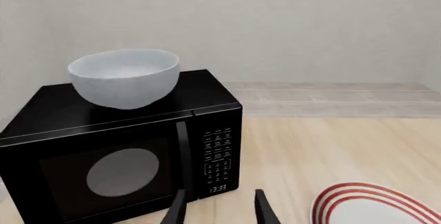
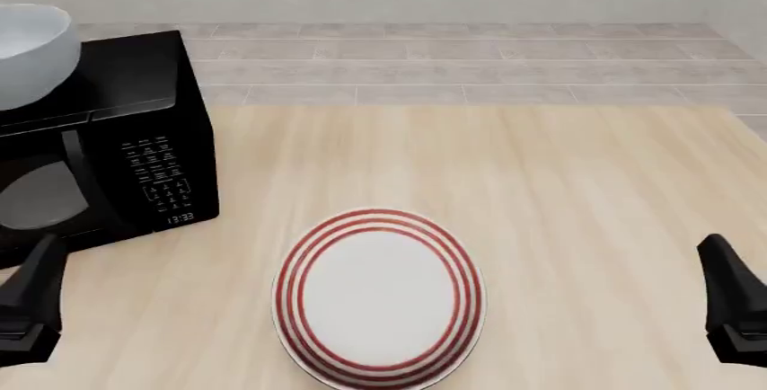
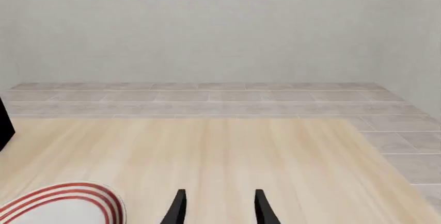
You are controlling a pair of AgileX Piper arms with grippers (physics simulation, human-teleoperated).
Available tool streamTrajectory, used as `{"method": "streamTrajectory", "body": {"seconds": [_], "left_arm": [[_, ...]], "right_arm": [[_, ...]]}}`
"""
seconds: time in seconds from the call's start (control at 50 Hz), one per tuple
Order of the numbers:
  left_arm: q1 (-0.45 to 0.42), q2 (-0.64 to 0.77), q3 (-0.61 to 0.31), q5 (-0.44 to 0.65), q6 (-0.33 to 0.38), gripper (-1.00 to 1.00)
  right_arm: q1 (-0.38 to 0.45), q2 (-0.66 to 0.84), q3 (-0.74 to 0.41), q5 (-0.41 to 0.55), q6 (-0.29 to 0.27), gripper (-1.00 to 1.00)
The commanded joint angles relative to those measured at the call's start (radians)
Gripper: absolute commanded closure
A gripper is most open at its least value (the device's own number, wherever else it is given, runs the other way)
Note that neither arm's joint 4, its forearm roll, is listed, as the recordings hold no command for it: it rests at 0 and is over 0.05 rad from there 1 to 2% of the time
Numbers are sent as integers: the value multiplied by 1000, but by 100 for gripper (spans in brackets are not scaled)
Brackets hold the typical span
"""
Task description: Pick up the white bowl and put it on the plate.
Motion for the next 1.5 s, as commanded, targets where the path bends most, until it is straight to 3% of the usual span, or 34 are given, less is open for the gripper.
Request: {"method": "streamTrajectory", "body": {"seconds": [0.02, 0.44, 0.64, 0.66, 0.68, 0.7, 0.8, 0.82, 0.86, 0.96, 1.04, 1.1, 1.18, 1.22, 1.4, 1.44, 1.5], "left_arm": [[2, 1, -4, 4, 6, -100], [8, 32, -29, 8, -18, -100], [-5, 47, -272, 210, -59, -100], [-3, 102, -366, 257, -67, -100], [0, 112, -390, 271, -67, -100], [3, 70, -357, 275, -60, -100], [14, 141, -481, 338, 0, -100], [29, 153, -505, 342, 46, -100], [27, 121, -454, 326, 36, -100], [53, 159, -491, 339, 91, -100], [57, 189, -561, 380, 69, -100], [82, 210, -595, 386, 139, -100], [60, 235, -638, 417, 144, -100], [53, 251, -662, 438, 206, -100], [83, 323, -749, 505, 262, -100], [75, 335, -777, 527, 305, -100], [93, 379, -816, 547, 287, -100]], "right_arm": [[0, 3, -4, 2, 0, -100], [0, -1, -15, 17, 0, -100], [0, -2, -22, 26, 0, -100], [0, -2, -19, 22, 0, -100], [0, -2, -18, 21, 0, -100], [0, -2, -18, 21, 0, -100], [0, 0, -10, 12, 0, -100], [0, 0, -11, 12, 0, -100], [0, 0, -12, 13, 0, -100], [1, 2, -6, 4, -4, -100], [0, 9, -2, -4, 0, -100], [1, 9, -3, -3, 0, -100], [10, 6, -6, 0, -3, -100], [9, 4, -11, 9, -2, -100], [9, 13, -4, -7, 0, -100], [9, 12, -4, -5, 0, -100], [9, 12, -3, -7, -1, -100]]}}
